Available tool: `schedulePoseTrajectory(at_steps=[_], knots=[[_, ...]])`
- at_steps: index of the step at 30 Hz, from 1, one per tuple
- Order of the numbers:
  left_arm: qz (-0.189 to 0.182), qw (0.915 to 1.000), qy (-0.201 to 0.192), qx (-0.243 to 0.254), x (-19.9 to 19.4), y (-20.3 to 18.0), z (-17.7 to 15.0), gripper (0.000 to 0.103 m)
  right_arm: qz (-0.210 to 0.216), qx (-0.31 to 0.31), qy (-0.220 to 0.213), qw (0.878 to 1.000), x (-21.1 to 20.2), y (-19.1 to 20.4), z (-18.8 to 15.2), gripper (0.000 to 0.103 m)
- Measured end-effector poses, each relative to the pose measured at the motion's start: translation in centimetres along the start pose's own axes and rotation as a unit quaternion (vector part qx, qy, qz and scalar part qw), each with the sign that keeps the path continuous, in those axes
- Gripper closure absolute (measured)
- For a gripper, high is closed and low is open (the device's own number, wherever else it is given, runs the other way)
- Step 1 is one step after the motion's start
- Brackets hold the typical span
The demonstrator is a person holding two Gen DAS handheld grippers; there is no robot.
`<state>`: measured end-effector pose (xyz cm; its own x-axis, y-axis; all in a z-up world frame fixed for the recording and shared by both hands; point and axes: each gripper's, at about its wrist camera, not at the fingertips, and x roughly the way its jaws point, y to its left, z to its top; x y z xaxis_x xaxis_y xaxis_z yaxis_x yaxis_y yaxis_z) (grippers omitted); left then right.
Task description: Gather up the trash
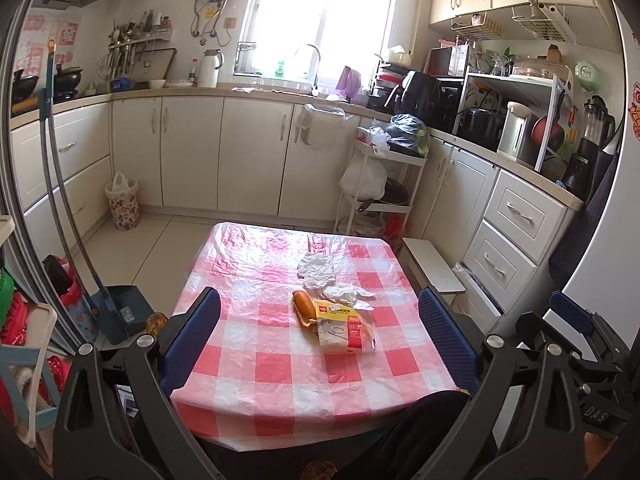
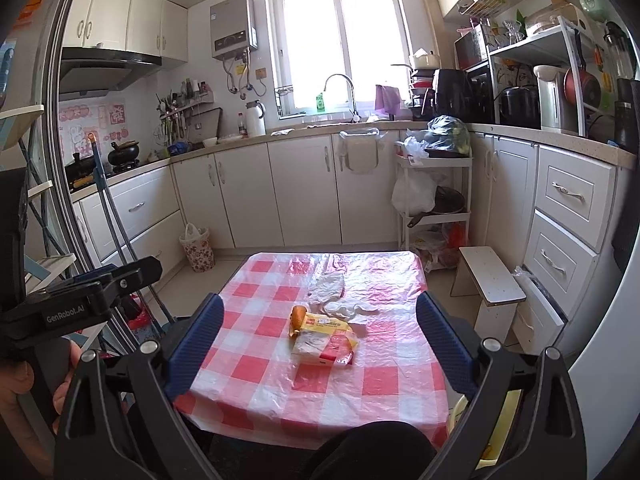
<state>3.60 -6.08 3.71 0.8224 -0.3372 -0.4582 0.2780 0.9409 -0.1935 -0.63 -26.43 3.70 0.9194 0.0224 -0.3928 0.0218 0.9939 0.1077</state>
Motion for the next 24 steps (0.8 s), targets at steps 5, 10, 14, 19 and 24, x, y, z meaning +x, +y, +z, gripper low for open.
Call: schedulePoseTrajectory(at_steps=[5,10,14,19,24], knots=[[0.001,1.0,0.0,0.0,-0.1,0.0,0.0,0.007,0.003,-0.002,-0.001,1.0,0.0,0.3,0.1,0.01],[0.0,1.0,0.0,0.0,0.0,0.0,0.0,0.007,0.006,-0.006,-0.001,1.0,0.0,0.7,0.2,0.01],[0.001,1.0,0.0,0.0,-0.1,0.0,0.0,0.007,0.008,-0.009,-0.002,1.0,0.0,1.0,0.2,0.01],[0.001,1.0,0.0,0.0,0.0,0.0,0.0,0.007,0.011,-0.013,-0.004,1.0,-0.1,1.3,0.4,0.01],[0.001,1.0,0.0,0.0,-0.1,0.0,0.0,0.007,0.013,-0.016,-0.006,1.0,-0.1,1.6,0.5,0.01]])
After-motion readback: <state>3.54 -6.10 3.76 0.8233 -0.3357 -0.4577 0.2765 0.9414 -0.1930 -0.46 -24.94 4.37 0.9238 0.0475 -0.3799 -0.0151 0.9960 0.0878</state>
